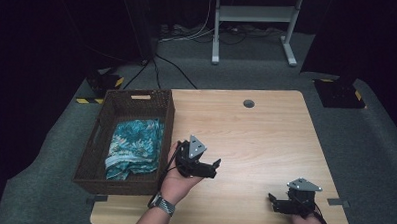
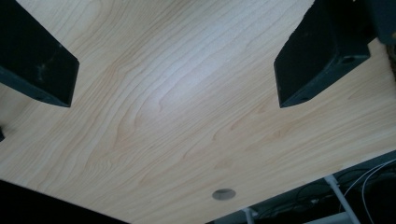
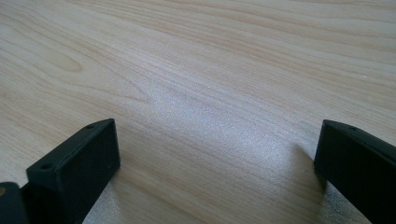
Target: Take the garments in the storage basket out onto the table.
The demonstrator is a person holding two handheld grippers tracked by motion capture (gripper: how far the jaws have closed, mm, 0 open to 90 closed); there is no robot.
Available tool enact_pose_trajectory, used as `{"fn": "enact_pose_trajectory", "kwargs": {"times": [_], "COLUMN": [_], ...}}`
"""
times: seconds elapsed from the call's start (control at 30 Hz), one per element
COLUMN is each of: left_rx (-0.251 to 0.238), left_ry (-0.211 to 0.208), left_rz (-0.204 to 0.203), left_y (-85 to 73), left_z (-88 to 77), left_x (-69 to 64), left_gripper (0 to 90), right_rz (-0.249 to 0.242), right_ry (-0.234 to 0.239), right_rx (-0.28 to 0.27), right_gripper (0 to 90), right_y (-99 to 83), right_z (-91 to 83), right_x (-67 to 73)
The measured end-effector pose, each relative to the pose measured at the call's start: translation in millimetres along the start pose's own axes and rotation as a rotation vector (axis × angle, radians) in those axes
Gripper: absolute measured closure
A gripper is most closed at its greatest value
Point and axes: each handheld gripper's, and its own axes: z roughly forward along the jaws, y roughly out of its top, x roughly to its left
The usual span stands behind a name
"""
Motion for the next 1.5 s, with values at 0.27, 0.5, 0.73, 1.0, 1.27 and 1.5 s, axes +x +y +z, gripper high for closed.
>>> {"fn": "enact_pose_trajectory", "kwargs": {"times": [0.27,0.5,0.73,1.0,1.27,1.5], "left_rx": [-0.062,-0.083,-0.120,-0.132,-0.123,-0.120], "left_ry": [-0.010,-0.016,0.003,0.042,0.106,0.156], "left_rz": [-0.016,-0.027,-0.035,-0.048,-0.075,-0.120], "left_y": [18.9,31.1,41.5,48.8,43.1,35.3], "left_z": [-14.3,-25.4,-39.8,-55.7,-71.9,-86.5], "left_x": [6.2,14.8,28.8,50.2,78.7,103.5], "left_gripper": [0.0,0.0,0.0,0.0,0.0,0.0], "right_rz": [-0.001,-0.001,-0.001,-0.001,-0.001,-0.001], "right_ry": [0.001,0.001,0.001,0.001,0.001,0.000], "right_rx": [0.000,0.000,0.000,0.000,0.000,0.000], "right_gripper": [0.0,0.0,0.0,0.0,0.0,0.0], "right_y": [0.0,0.0,0.0,0.0,0.0,0.0], "right_z": [0.0,0.0,0.0,0.0,0.0,0.0], "right_x": [0.0,0.0,0.0,0.1,0.1,0.1]}}
